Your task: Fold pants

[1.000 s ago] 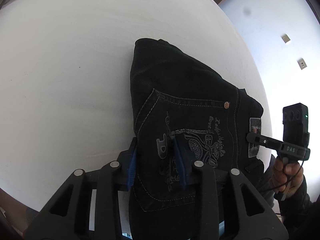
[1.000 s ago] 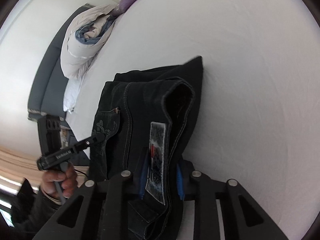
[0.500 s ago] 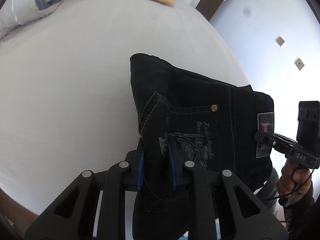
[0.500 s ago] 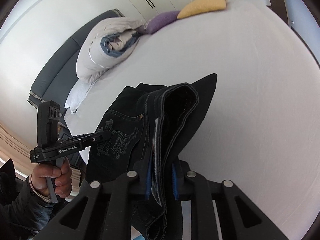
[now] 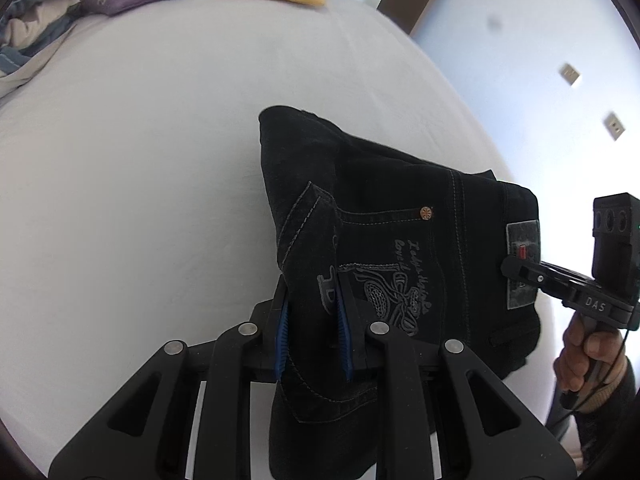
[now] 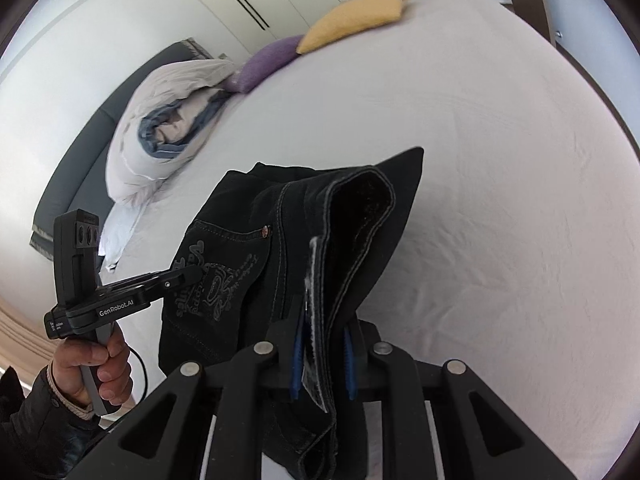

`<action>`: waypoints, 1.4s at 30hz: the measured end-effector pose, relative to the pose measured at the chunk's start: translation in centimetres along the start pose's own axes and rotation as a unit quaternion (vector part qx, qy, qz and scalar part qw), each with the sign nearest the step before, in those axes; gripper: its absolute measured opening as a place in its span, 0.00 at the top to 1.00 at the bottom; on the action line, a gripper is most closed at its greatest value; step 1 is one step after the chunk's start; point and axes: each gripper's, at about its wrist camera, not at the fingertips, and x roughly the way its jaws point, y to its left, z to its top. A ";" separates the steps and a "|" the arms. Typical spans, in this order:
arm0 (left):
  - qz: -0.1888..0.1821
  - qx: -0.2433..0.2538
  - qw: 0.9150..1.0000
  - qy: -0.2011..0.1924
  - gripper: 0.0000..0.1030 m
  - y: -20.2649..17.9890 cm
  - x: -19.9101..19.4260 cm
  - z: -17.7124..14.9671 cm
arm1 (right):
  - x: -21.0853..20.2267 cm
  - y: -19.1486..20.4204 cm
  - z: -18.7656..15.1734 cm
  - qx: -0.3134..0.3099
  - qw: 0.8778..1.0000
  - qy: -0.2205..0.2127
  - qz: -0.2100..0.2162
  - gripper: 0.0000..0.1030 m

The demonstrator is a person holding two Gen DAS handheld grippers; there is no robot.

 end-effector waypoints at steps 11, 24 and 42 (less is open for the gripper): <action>0.019 -0.026 0.999 -0.025 0.39 0.7 1.4 -2.7 | -0.2 -5.4 -2.6 0.086 0.994 -0.038 0.051 0.34; 0.197 0.111 0.905 -0.361 0.00 -11.9 -20.8 -12.3 | -18.8 6.8 -8.3 -0.029 0.939 -0.302 -0.164 0.00; 0.189 0.153 0.902 -0.357 0.00 -18.4 -33.9 -17.2 | -32.9 20.5 -12.1 -0.145 0.839 -0.459 -0.254 0.00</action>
